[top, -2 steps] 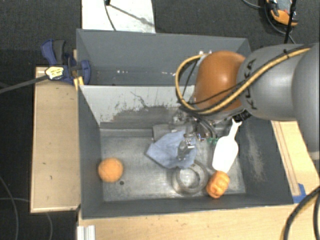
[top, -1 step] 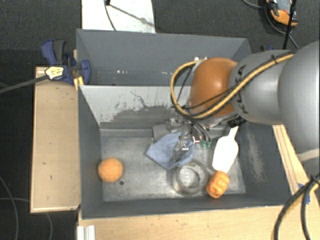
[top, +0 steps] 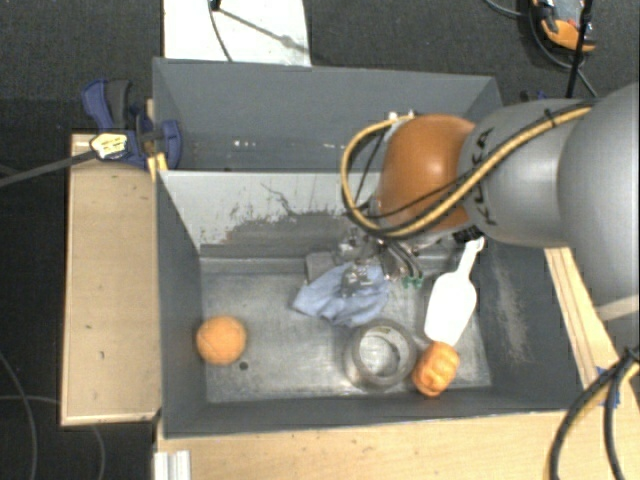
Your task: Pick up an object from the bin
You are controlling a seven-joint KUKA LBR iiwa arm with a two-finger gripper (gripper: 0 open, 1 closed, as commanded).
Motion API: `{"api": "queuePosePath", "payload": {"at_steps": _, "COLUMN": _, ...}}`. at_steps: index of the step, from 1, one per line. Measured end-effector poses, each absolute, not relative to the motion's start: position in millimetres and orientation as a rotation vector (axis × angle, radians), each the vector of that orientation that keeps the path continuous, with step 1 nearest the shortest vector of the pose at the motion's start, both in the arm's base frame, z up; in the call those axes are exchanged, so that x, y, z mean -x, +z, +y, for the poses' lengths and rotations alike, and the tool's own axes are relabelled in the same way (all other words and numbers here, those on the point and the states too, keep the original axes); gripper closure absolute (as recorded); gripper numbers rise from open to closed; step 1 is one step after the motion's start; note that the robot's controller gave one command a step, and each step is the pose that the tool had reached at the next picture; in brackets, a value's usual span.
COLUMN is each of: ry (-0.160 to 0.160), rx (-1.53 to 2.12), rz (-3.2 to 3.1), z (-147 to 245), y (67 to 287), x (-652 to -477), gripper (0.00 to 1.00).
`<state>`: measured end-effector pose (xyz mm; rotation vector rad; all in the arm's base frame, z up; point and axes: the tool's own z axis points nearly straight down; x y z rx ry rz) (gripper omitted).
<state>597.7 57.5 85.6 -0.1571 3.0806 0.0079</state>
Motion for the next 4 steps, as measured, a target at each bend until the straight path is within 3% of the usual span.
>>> {"api": "queuePosePath", "payload": {"at_steps": 1, "ry": 0.008, "rx": 0.156, "rz": 3.081, "z": 57, "y": 86, "x": -597.6, "gripper": 1.0}}
{"api": "queuePosePath", "payload": {"at_steps": 2, "ry": 0.002, "rx": 0.155, "rz": 3.13, "z": 58, "y": 138, "x": -599.9, "gripper": 1.0}}
{"api": "queuePosePath", "payload": {"at_steps": 3, "ry": 0.002, "rx": 0.153, "rz": 3.136, "z": 57, "y": 134, "x": -598.4, "gripper": 1.0}}
{"api": "queuePosePath", "payload": {"at_steps": 4, "ry": 0.002, "rx": 0.15, "rz": 3.131, "z": 58, "y": 174, "x": -601.6, "gripper": 1.0}}
